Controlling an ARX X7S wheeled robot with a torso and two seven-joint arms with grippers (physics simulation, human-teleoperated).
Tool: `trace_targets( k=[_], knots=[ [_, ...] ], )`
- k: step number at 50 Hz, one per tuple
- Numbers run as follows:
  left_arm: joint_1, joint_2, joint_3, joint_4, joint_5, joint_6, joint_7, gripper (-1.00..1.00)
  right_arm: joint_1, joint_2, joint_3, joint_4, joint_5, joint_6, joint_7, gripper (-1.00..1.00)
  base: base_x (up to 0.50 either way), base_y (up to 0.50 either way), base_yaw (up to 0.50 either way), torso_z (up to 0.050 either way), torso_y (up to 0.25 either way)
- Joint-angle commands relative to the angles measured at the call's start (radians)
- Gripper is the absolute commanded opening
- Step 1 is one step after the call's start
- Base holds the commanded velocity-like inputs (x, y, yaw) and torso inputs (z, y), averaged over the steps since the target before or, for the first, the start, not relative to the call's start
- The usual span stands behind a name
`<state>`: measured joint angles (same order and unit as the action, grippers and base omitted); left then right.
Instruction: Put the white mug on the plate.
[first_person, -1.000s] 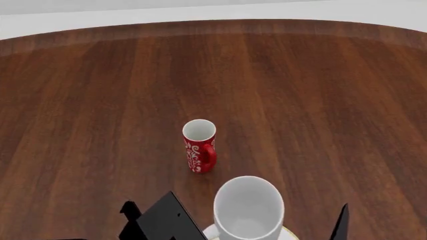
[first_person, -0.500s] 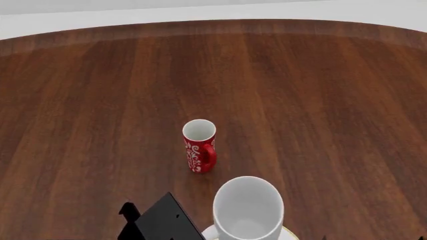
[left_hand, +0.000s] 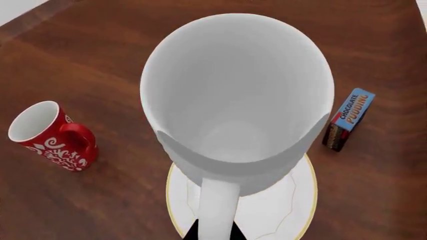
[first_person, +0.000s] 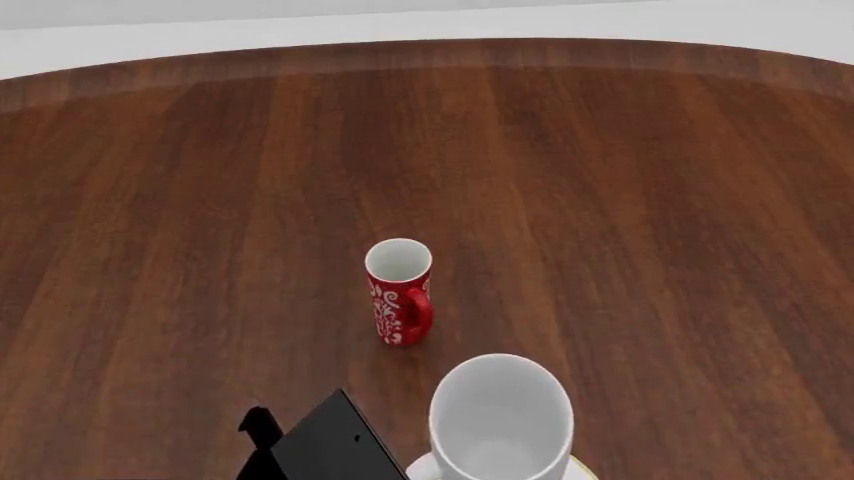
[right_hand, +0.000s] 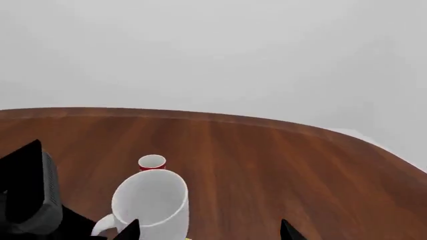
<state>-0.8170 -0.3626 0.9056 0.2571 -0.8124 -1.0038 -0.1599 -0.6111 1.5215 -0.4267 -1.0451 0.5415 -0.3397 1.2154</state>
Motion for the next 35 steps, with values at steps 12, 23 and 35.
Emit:
trace_targets(
  k=[12, 23, 35],
  knots=[
    [-0.004, -0.002, -0.008, 0.027, -0.016, -0.015, -0.027, -1.00, -0.028, 0.049, -0.106, -0.002, -0.009, -0.018, 0.019, 1.00, 0.00, 0.00, 0.00, 0.000, 0.001],
    [-0.006, -0.003, -0.003, 0.034, -0.018, -0.016, -0.031, -1.00, -0.025, 0.049, -0.132, -0.002, -0.004, -0.018, 0.013, 1.00, 0.00, 0.00, 0.00, 0.000, 0.000],
    [-0.010, 0.003, 0.004, 0.031, -0.020, -0.017, -0.032, -1.00, -0.029, 0.049, -0.168, -0.002, -0.005, -0.021, 0.017, 1.00, 0.00, 0.00, 0.00, 0.000, 0.000]
  ],
)
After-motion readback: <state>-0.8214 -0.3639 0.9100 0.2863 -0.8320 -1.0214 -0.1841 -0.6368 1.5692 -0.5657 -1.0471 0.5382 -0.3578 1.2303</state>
